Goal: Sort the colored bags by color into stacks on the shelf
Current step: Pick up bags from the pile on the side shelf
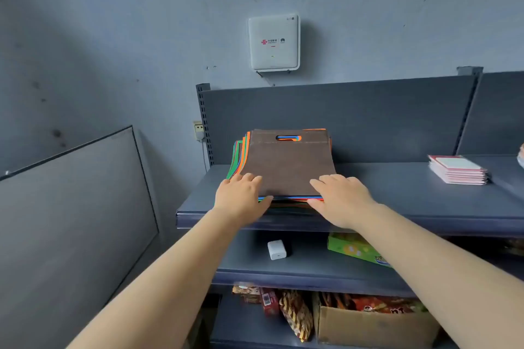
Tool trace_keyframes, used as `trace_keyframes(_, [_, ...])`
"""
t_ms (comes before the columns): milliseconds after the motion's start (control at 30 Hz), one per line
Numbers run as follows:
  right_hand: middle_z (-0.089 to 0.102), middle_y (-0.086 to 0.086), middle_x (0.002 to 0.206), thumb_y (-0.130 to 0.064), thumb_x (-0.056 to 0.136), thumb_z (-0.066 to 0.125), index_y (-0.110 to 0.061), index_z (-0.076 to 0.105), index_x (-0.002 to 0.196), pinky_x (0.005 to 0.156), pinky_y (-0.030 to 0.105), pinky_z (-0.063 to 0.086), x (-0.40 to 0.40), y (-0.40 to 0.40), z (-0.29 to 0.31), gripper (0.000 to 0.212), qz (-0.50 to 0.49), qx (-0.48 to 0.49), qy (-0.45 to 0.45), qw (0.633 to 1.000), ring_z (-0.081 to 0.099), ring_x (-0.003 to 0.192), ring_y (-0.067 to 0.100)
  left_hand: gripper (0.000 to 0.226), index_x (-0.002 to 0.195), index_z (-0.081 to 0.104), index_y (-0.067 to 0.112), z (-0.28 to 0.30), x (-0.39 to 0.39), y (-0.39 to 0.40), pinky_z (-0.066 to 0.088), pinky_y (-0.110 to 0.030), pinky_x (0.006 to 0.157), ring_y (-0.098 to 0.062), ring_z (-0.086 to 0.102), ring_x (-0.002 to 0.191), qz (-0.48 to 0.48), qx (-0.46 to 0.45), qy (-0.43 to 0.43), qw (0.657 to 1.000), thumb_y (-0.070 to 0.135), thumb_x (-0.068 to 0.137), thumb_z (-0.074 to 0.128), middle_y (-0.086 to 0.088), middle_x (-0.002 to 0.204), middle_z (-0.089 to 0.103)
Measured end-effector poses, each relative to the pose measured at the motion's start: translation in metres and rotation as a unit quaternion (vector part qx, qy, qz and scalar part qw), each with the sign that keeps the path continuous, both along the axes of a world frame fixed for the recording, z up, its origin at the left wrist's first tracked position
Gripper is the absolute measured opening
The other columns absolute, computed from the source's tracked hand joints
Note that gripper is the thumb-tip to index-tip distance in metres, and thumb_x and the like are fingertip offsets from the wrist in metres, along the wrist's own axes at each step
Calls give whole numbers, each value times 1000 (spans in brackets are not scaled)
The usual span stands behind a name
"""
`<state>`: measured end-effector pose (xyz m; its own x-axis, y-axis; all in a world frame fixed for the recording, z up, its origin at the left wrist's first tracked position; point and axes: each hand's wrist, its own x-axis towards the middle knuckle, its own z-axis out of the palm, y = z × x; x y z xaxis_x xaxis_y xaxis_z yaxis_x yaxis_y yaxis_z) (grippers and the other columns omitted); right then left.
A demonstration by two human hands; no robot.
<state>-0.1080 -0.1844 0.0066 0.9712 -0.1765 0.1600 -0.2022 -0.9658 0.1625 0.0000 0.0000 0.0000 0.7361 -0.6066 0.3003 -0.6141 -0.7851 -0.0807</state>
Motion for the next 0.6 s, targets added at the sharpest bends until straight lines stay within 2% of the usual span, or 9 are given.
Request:
trace_keyframes(100, [42, 1, 144, -48, 100, 27, -20, 32, 144, 101, 39, 36, 23, -11, -11, 53, -24, 45, -19, 999, 38, 132, 23, 45, 124, 51, 22, -14, 29, -7, 34, -33, 97, -23, 44, 123, -7, -33, 29, 999, 54, 94, 37, 2, 130, 53])
trace_keyframes(200, [41, 0, 147, -47, 100, 33, -21, 35, 144, 102, 39, 37, 44, -23, -14, 51, -69, 132, -48, 988, 40, 132, 23, 44, 121, 53, 22, -25, 56, -12, 34, -33, 96, -22, 44, 122, -21, -58, 51, 997, 53, 95, 35, 3, 128, 54])
trace_keyframes(367, [47, 4, 139, -40, 93, 53, -15, 49, 135, 97, 36, 41, 65, -46, -30, 49, -159, 270, -167, 935, 46, 124, 25, 44, 126, 54, 24, -43, 85, -9, 32, -30, 98, -19, 42, 125, -47, -117, 57, 990, 51, 96, 38, 7, 132, 52])
trace_keyframes(500, [56, 14, 123, -45, 86, 63, -6, 58, 118, 83, 36, 42, 71, -56, -39, 50, -243, 327, -178, 896, 51, 110, 30, 45, 129, 55, 22, -48, 90, -6, 27, -27, 103, -17, 40, 128, -78, -146, 58, 984, 49, 95, 42, 7, 136, 51])
trace_keyframes(600, [67, 10, 103, -36, 82, 71, -17, 60, 87, 71, 33, 42, 69, -54, -44, 22, -221, 360, -244, 873, 54, 91, 25, 45, 130, 57, 20, -48, 90, -6, 27, -27, 105, -17, 41, 128, -102, -154, 65, 981, 46, 96, 44, 5, 136, 53])
